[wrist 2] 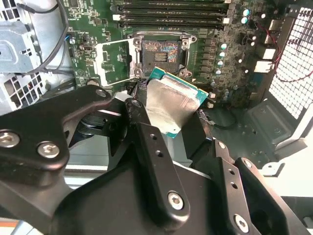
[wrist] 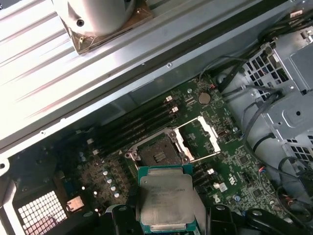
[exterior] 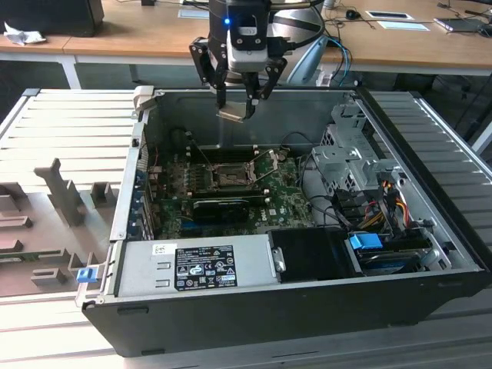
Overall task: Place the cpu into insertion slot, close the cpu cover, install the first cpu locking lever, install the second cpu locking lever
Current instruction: 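Place the cpu into insertion slot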
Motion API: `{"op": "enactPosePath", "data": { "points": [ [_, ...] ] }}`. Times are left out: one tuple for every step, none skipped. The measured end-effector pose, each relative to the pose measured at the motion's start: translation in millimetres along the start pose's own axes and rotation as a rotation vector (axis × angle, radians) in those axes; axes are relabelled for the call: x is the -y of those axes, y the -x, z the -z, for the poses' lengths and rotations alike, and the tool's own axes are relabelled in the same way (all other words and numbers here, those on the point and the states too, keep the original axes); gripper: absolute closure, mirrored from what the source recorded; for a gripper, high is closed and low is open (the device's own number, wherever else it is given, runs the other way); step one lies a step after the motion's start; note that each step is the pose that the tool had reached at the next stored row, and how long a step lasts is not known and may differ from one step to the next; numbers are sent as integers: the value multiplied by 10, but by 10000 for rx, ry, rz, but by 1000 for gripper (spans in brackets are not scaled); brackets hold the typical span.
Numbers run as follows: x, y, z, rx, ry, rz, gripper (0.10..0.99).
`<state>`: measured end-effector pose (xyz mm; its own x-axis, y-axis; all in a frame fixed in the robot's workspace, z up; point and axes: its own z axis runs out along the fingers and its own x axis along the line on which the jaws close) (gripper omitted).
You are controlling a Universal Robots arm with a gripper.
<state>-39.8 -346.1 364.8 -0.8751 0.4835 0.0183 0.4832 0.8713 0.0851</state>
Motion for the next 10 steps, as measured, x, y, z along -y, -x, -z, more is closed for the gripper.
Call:
{"op": "enactPosePath", "data": {
  "points": [
    [0, 0, -1, 3, 0, -40, 557],
    [0, 0, -2, 6, 1, -79, 557],
    [0, 0, -2, 10, 1, -112, 557],
    [1, 0, -3, 13, 2, -153, 557],
    [0, 0, -4, 18, 3, -206, 557],
    [0, 0, -5, 22, 4, -253, 557],
    [1, 0, -6, 24, 5, -288, 557],
    [1, 0, -7, 26, 5, -309, 557],
    [1, 0, -8, 29, 7, -339, 557],
    [1, 0, -10, 31, 7, -359, 557]
  ]
}}
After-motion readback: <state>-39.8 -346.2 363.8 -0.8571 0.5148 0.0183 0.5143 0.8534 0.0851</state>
